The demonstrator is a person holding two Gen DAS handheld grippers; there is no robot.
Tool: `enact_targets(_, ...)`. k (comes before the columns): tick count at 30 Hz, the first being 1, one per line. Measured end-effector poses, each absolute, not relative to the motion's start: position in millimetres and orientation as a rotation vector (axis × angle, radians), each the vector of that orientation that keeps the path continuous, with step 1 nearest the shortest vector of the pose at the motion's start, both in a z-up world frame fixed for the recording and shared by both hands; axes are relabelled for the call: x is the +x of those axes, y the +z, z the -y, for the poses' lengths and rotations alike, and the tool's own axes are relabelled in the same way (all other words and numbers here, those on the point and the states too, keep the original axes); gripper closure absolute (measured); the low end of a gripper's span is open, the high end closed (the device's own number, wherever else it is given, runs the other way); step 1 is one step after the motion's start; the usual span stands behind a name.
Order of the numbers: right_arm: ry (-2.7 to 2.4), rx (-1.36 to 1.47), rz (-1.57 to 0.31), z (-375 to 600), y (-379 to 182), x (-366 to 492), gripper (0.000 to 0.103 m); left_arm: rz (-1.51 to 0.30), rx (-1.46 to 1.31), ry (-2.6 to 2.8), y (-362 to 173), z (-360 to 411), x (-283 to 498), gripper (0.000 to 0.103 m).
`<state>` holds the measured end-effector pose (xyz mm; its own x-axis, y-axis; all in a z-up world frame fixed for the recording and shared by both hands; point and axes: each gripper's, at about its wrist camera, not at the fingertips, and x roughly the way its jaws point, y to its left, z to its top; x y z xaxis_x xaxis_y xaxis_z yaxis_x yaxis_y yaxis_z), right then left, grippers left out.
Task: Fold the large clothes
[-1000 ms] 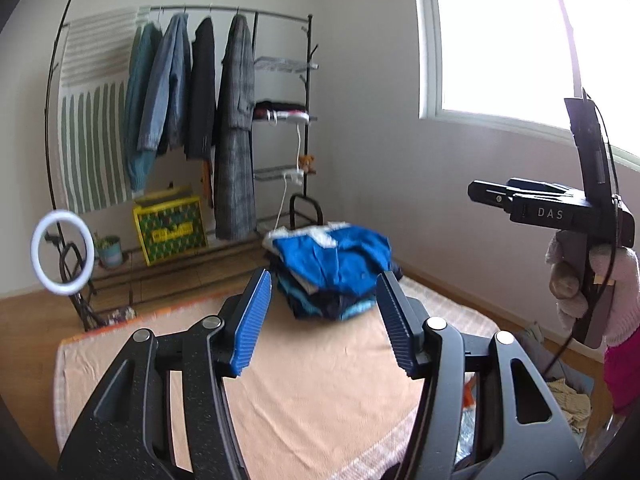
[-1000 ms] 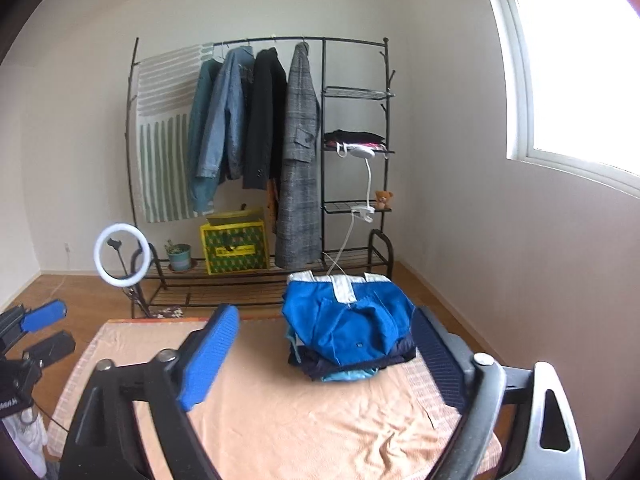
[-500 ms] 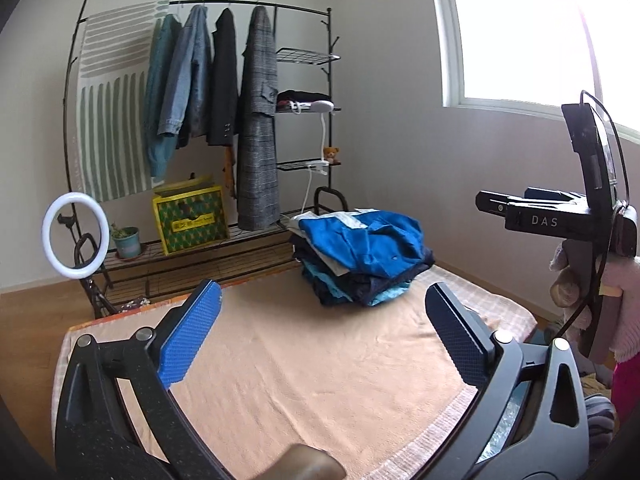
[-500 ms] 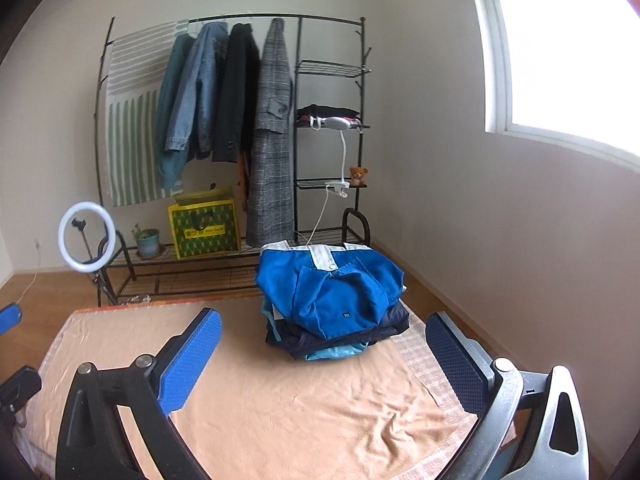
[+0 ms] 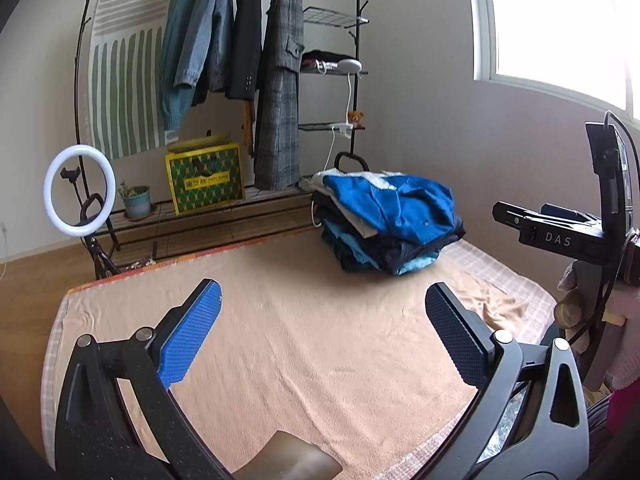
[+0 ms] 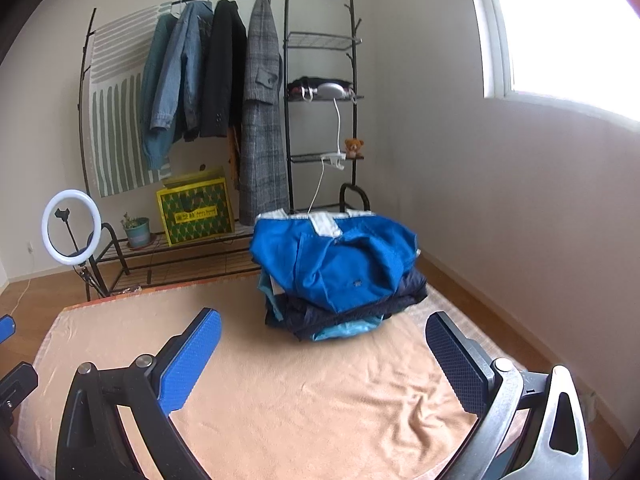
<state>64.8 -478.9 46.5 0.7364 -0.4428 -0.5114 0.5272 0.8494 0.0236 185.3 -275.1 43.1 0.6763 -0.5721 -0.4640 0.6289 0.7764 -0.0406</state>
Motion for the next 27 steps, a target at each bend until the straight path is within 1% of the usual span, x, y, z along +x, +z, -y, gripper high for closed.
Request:
enact_targets(8,-0.51,0.163,-0.58,474.8,24.4,78.2,0.0,-0.529,0.151,-0.679,22.5,284.3,190.0,0.0)
enact_targets(14,-0.514,0.173,-0.591,473.1,15.9,79.6,0.0,-0.568,0.136,-0.666,12.5,282.4,191.7,0.0)
enact_targets(27,-0.504,0.169,-0.597,462.5,11.6,82.2,0.0,-0.609,0.092,-0.657,14.9,275.1,195.4,0.0)
